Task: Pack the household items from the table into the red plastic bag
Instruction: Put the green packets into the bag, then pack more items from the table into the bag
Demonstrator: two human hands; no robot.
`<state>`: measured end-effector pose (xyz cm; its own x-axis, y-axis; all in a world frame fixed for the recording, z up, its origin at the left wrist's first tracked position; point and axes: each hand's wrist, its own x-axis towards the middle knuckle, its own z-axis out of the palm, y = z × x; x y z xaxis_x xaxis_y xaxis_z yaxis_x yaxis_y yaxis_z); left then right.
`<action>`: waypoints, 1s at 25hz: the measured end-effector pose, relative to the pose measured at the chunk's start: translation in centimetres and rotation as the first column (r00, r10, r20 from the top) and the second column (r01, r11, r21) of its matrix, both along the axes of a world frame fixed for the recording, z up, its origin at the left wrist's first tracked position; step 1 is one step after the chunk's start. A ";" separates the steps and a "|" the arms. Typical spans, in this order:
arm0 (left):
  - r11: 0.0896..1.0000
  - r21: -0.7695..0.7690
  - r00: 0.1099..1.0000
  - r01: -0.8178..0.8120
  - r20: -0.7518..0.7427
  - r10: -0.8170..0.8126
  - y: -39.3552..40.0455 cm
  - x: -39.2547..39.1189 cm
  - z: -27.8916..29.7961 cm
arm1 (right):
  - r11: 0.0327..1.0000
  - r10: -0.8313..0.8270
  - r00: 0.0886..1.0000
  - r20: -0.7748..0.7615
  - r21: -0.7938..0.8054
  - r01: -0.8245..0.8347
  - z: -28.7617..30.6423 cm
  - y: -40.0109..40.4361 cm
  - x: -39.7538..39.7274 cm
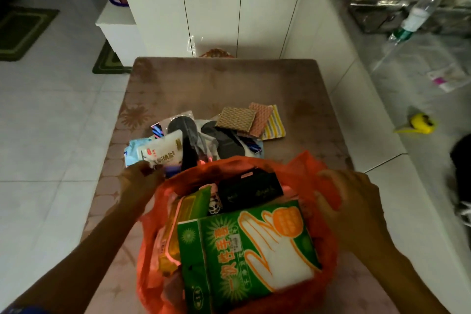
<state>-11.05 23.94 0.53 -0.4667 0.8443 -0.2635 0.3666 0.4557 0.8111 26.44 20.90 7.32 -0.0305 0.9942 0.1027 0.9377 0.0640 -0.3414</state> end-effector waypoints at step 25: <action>0.237 -0.069 0.172 0.969 -0.499 -0.849 -4.1 23.8 1.9 | 0.970 -0.090 0.532 -0.842 -0.195 -0.145 7.0 -1.3 4.3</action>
